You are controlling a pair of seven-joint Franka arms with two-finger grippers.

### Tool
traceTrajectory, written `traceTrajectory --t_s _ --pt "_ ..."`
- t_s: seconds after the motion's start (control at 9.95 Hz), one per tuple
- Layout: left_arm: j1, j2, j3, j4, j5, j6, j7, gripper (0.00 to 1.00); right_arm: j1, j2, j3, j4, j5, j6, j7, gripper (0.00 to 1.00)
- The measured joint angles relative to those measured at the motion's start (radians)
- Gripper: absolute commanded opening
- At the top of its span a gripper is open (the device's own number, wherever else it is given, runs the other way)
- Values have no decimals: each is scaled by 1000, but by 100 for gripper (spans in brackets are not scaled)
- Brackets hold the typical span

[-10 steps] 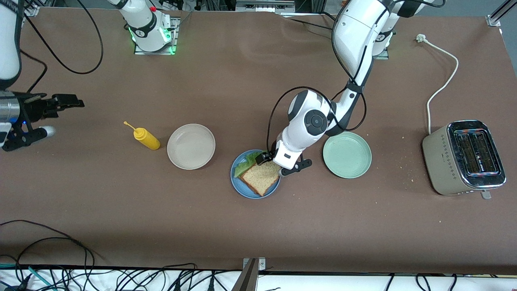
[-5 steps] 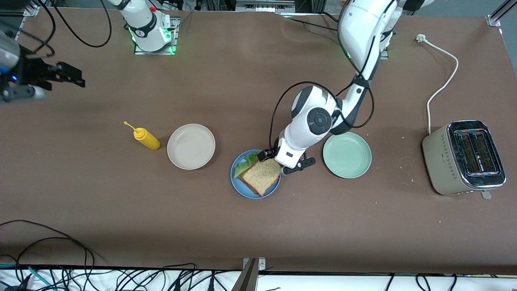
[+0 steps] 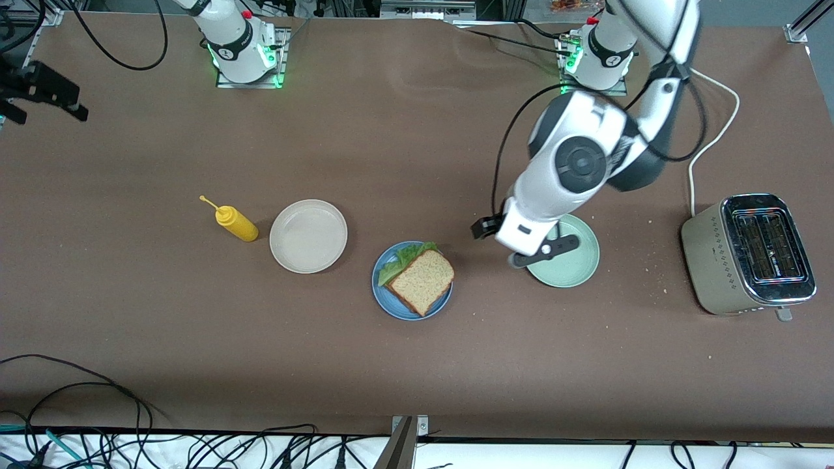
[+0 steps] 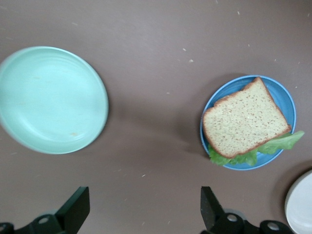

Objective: Make sandwich in blue plate with both arms

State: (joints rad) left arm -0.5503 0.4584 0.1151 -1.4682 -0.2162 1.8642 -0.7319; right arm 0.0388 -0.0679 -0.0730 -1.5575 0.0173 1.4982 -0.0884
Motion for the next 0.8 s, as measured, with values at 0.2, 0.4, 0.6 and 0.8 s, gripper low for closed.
traceTrajectory --t_s 0.2,0.4,0.6,0.8 --pt "74 -96 2 3 30 -103 80 100 6 42 0 1 0 74 1 100" --pt "168 -185 3 4 69 -196 213 100 9 53 2 1 0 79 2 100" --pt "255 -234 4 6 79 -281 357 100 11 54 2 1 0 78 2 100" --pt "299 -246 4 6 186 -300 451 100 16 57 3 0 0 58 4 100"
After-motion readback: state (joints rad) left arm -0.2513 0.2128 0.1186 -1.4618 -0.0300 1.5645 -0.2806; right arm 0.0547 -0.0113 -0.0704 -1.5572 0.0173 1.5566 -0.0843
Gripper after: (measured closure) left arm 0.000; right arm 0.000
